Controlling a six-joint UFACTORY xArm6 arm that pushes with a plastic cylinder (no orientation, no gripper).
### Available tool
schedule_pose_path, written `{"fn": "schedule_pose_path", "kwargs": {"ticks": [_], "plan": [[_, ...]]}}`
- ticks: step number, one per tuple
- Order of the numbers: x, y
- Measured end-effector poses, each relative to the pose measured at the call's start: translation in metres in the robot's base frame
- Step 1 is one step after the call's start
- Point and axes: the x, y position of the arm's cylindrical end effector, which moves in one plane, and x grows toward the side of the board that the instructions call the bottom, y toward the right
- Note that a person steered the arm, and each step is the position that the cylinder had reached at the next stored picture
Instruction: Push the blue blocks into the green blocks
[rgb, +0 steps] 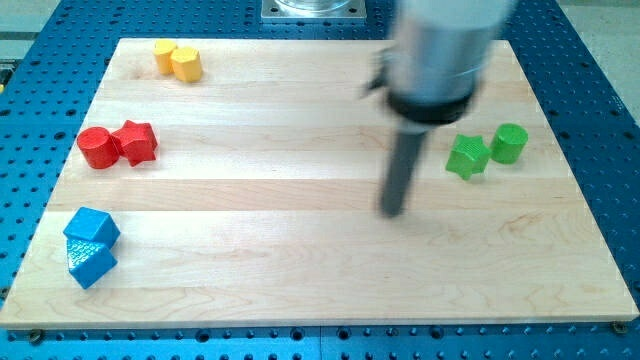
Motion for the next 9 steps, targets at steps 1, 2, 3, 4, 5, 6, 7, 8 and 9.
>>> {"fn": "schedule_pose_path", "kwargs": {"ticks": [1,2,3,4,5,6,7,8,9], "plan": [[0.038,-0.121],[0.086,-0.155],[0.095,-0.238],[0.073,-0.269],[0.039,-0.222],[-0.004,-0.205],[0.041,-0.223],[0.008,-0.308],[-0.017,-0.314]]}}
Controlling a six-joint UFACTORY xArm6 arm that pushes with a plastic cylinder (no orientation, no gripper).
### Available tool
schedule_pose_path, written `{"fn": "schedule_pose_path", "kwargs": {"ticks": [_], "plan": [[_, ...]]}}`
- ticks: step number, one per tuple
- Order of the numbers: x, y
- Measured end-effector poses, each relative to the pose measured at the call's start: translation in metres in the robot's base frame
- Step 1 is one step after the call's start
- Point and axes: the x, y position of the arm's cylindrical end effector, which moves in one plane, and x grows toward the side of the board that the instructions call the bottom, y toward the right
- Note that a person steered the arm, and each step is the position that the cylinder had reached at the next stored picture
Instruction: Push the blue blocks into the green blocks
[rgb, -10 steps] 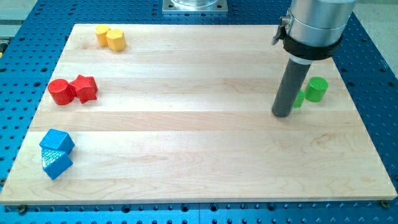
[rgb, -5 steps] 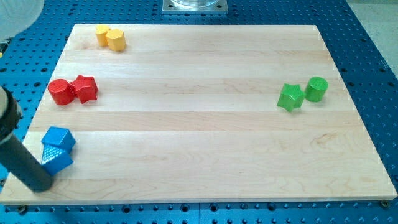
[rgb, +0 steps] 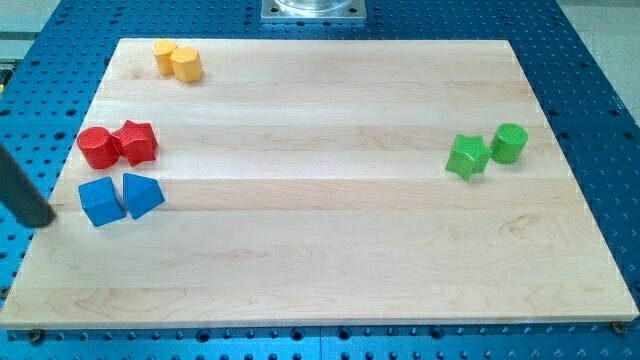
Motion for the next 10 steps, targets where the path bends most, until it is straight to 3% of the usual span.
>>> {"fn": "schedule_pose_path", "kwargs": {"ticks": [1,3,4,6,7,9,10], "plan": [[-0.013,0.064],[-0.087,0.102],[-0.075,0.039],[-0.018,0.072],[-0.015,0.072],[0.0,0.128],[-0.024,0.181]]}}
